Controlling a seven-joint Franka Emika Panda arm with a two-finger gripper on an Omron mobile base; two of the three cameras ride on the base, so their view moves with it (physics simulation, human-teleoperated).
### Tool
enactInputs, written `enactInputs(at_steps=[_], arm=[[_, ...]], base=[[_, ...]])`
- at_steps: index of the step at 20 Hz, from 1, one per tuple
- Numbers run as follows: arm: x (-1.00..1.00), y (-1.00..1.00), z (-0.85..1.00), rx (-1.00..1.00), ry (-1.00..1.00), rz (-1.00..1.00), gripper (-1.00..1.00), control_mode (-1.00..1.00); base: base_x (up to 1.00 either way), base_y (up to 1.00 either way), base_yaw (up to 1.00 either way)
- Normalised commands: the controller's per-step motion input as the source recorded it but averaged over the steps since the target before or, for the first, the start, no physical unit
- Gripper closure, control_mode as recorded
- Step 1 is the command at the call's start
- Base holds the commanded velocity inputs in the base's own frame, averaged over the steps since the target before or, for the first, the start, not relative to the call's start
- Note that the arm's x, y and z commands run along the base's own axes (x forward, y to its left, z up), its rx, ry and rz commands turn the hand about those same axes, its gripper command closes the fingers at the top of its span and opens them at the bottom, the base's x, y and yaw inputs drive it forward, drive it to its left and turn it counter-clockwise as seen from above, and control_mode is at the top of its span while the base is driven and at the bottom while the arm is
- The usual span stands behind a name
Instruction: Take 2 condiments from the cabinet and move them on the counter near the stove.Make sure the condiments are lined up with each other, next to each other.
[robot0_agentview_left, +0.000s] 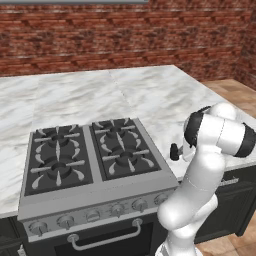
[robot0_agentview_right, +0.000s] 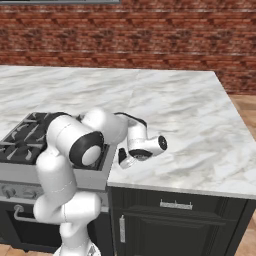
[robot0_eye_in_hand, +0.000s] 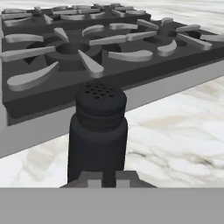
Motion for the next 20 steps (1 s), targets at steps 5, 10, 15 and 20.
enactInputs(at_steps=[5,10,15,20], arm=[[0.09,-0.01,-0.18,0.00,-0.01,0.01,-1.00,-1.00],[-0.20,0.00,-0.05,0.00,-0.05,0.08,-1.00,-1.00],[-0.38,-0.03,0.28,0.00,-0.08,0.03,-1.00,-1.00],[-0.15,-0.01,0.76,0.00,-0.05,0.00,-1.00,-1.00]], base=[[0.00,0.00,0.00],[0.00,0.00,0.00],[0.00,0.00,0.00],[0.00,0.00,0.00]])
